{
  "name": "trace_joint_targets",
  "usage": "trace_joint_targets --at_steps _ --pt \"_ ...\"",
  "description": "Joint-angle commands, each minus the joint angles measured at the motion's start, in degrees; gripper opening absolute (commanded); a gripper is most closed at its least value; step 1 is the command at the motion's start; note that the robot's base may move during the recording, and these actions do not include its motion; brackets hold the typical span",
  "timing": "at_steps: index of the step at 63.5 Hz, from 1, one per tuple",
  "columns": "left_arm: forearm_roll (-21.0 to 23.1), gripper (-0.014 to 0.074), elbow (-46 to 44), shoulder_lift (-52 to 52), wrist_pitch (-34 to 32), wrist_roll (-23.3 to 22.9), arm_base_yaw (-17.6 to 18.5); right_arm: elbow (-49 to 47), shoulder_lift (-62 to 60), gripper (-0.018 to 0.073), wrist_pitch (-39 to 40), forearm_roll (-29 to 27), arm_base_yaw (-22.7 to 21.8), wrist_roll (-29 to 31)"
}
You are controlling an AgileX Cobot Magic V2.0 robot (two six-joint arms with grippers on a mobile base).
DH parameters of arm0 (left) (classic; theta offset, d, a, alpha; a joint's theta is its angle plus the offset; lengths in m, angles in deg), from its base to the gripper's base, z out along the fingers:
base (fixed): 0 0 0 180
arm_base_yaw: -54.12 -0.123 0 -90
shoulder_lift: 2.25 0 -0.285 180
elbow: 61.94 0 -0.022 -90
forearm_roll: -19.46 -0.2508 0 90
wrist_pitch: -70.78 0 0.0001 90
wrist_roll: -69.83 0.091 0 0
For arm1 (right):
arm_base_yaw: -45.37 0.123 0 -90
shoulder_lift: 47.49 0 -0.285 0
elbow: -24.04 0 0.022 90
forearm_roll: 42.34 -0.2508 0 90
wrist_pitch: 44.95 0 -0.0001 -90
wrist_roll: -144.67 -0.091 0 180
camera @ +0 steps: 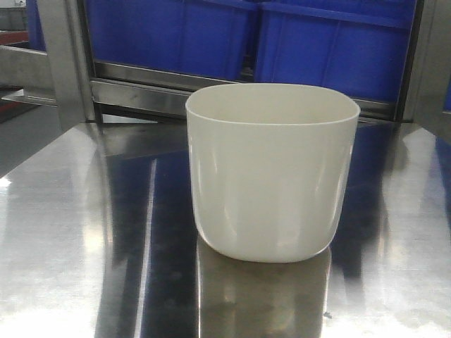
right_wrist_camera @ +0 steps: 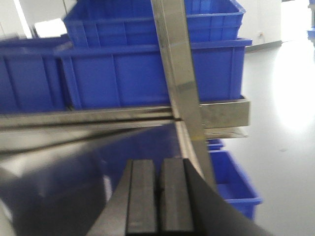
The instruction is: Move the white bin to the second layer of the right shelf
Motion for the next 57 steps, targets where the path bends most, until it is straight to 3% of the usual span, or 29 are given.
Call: trace_joint_targets --at_steps 1,8,16,24,34,47,57 --pt "0.29 0.0085 1.9 0.76 -4.99 -0.43 -0.03 -4.45 3.87 0.0056 1.13 -1.8 0.99 -5.52" --pt "0.29 0.0085 1.9 0.76 -4.99 -0.43 -0.03 -11.51 14.73 0.0056 -6.83 0.35 2.59 -4.73" --pt "0.29 0.0085 1.9 0.76 -4.99 -0.43 -0.03 -20.96 28.27 0.0056 -7.69 6.35 2.58 -2.63" --pt "0.29 0.0085 1.9 0.76 -4.99 -0.43 -0.03 -33.28 40.62 0.0056 -9.78 6.4 2.74 -2.68" --pt "0.29 0.0085 1.9 0.76 -4.99 -0.43 -0.03 -50.24 53.59 0.0056 -23.52 4.33 4.93 -2.68" --pt "0.29 0.0085 1.9 0.76 -4.99 -0.43 -0.03 -67.45 67.28 0.0056 -43.4 4.25 14.12 -1.67" --pt "0.29 0.0085 1.9 0.76 -4.99 -0.43 -0.03 -72.13 72.63 0.0056 -46.47 4.74 21.76 1.06"
